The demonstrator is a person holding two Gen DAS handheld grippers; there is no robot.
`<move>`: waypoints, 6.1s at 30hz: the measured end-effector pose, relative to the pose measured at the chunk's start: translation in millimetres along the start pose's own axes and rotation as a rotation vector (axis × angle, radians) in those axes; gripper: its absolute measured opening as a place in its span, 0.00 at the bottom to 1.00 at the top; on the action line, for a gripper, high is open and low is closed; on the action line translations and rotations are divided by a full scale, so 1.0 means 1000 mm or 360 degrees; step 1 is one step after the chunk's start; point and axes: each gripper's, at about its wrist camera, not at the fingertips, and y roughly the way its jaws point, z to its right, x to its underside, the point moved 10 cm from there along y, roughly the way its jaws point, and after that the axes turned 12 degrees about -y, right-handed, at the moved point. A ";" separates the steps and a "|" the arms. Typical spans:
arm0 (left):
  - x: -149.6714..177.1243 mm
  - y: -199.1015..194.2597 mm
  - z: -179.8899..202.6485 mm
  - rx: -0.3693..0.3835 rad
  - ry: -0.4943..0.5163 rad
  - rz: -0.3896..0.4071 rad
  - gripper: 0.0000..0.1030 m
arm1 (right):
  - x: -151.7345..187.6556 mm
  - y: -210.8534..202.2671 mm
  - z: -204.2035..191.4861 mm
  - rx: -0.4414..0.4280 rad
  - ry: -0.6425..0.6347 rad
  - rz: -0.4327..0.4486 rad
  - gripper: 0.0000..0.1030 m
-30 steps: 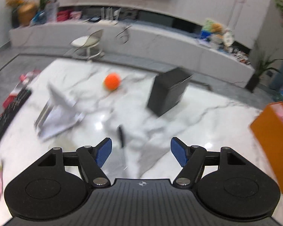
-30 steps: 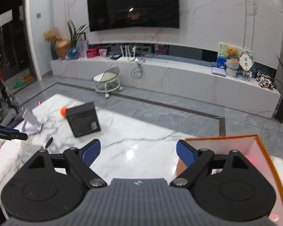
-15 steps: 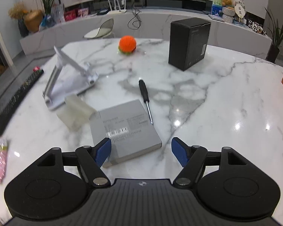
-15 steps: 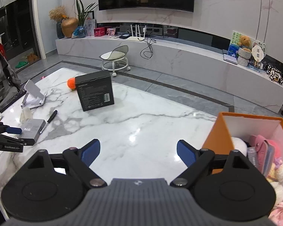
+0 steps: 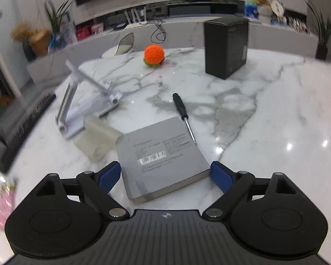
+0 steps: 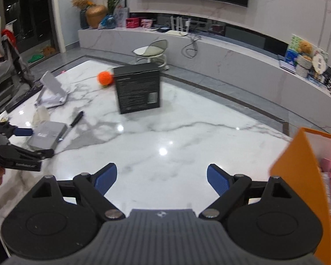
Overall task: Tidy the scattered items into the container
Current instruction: 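Lower left tool onto grey notebook box while right tool moves toward orange ball, then close left tool on grey notebook box while right tool closes on orange ball, then carry grey notebook box with left tool while right tool carries orange ball to box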
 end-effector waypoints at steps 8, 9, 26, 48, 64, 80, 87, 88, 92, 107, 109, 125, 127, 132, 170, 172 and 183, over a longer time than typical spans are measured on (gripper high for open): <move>0.003 -0.003 -0.014 0.0109 -0.0120 -0.0097 0.95 | -0.033 0.036 -0.050 -0.0098 0.0023 0.0017 0.88; 0.004 -0.004 -0.015 0.0112 -0.0118 -0.0099 0.95 | -0.037 0.042 -0.055 -0.0107 0.0039 0.0016 0.88; 0.012 -0.014 -0.033 0.0172 -0.0063 -0.0111 0.94 | -0.083 0.162 -0.145 -0.0197 0.0025 -0.0214 0.71; 0.013 -0.013 -0.031 0.0182 -0.0032 -0.0115 0.95 | -0.105 0.186 -0.165 -0.0196 -0.0015 -0.0178 0.44; 0.013 -0.013 -0.033 0.0250 0.0004 -0.0131 0.95 | -0.214 0.253 -0.121 0.0120 0.0006 -0.0104 0.67; 0.012 -0.012 -0.029 0.0300 0.0037 -0.0138 0.95 | -0.208 0.301 -0.115 0.0125 -0.0049 -0.0187 0.41; 0.012 -0.014 -0.030 0.0313 0.0024 -0.0144 0.95 | -0.205 0.282 -0.126 0.0049 -0.0086 -0.0177 0.41; 0.012 -0.014 -0.030 0.0313 0.0018 -0.0147 0.94 | -0.205 0.276 -0.129 0.0036 -0.0094 -0.0168 0.41; 0.011 -0.021 -0.026 0.0325 0.0027 -0.0140 0.94 | -0.202 0.246 -0.138 -0.0020 -0.0133 -0.0131 0.41; -0.004 -0.058 -0.031 0.0278 0.0050 0.0017 0.94 | -0.166 0.097 -0.104 -0.0118 -0.0187 0.0067 0.41; -0.003 -0.059 -0.027 0.0247 0.0094 0.0027 0.94 | -0.153 0.077 -0.092 -0.0098 -0.0192 0.0082 0.41; -0.010 -0.079 -0.009 0.0162 0.0071 0.0022 0.94 | -0.069 -0.033 0.027 0.0076 0.0015 0.0231 0.41; -0.011 -0.083 -0.004 0.0141 0.0083 0.0016 0.94 | -0.062 -0.040 0.038 0.0086 0.0042 0.0254 0.41; -0.025 -0.098 0.018 0.0114 0.0138 0.0040 0.94 | -0.054 -0.055 0.063 0.0101 0.0111 0.0308 0.41; -0.124 -0.273 0.449 0.1131 0.0599 0.0604 0.94 | 0.011 -0.308 0.297 0.0605 0.0434 0.0726 0.41; -0.122 -0.268 0.460 0.1141 0.0598 0.0593 0.94 | 0.019 -0.305 0.302 0.0599 0.0452 0.0705 0.41; -0.078 -0.205 0.495 0.1129 0.0605 0.0361 0.94 | 0.075 -0.256 0.313 0.0519 0.0485 0.0481 0.41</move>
